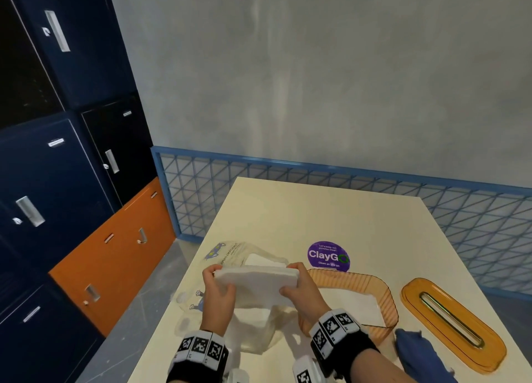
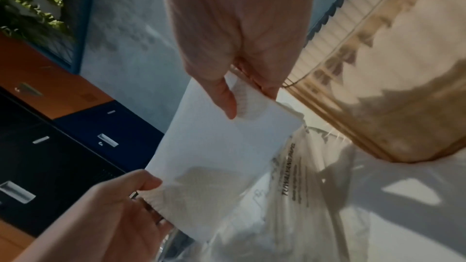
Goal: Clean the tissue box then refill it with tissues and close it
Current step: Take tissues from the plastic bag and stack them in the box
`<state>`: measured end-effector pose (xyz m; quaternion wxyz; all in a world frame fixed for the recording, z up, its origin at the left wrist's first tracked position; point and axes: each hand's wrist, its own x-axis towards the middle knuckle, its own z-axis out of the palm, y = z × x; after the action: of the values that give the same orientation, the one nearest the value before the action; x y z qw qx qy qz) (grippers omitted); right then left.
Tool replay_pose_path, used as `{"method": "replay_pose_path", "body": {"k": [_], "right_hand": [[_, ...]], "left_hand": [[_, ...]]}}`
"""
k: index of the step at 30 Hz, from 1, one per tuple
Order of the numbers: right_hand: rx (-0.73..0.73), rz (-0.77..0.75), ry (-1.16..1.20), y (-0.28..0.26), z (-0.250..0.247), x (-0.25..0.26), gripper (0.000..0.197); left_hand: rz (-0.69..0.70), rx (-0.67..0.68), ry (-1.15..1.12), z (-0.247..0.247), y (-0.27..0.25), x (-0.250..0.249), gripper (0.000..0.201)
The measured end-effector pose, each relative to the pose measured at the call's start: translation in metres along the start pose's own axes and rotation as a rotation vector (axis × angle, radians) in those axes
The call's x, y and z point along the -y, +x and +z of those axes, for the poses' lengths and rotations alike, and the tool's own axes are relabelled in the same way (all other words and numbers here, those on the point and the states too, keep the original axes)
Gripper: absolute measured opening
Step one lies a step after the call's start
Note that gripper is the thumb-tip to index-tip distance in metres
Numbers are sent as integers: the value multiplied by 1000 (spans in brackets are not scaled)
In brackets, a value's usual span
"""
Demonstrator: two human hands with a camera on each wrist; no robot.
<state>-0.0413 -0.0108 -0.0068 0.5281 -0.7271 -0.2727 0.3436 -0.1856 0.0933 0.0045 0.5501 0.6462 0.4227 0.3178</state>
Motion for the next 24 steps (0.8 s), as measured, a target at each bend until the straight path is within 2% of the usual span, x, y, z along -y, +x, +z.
{"method": "replay_pose_path", "body": {"k": [4, 7, 10, 12, 15, 19, 24], "right_hand": [[-40, -61, -19, 3, 4, 8, 35], [-40, -32, 15, 3, 2, 7, 37], [9, 31, -3, 1, 2, 1, 41], [8, 8, -50, 2, 3, 2, 42], [-8, 6, -58, 4, 4, 5, 40], [31, 42, -196, 4, 3, 8, 46], [-68, 89, -47, 6, -22, 23, 37]], "left_hand": [[35, -34, -12, 4, -1, 0, 41], [38, -74, -45, 4, -2, 2, 44], [49, -19, -7, 5, -3, 8, 47], [60, 13, 18, 7, -1, 11, 50], [52, -14, 44, 7, 0, 10, 54], [33, 36, 71, 4, -3, 8, 58], [21, 31, 5, 6, 12, -12, 52]]}}
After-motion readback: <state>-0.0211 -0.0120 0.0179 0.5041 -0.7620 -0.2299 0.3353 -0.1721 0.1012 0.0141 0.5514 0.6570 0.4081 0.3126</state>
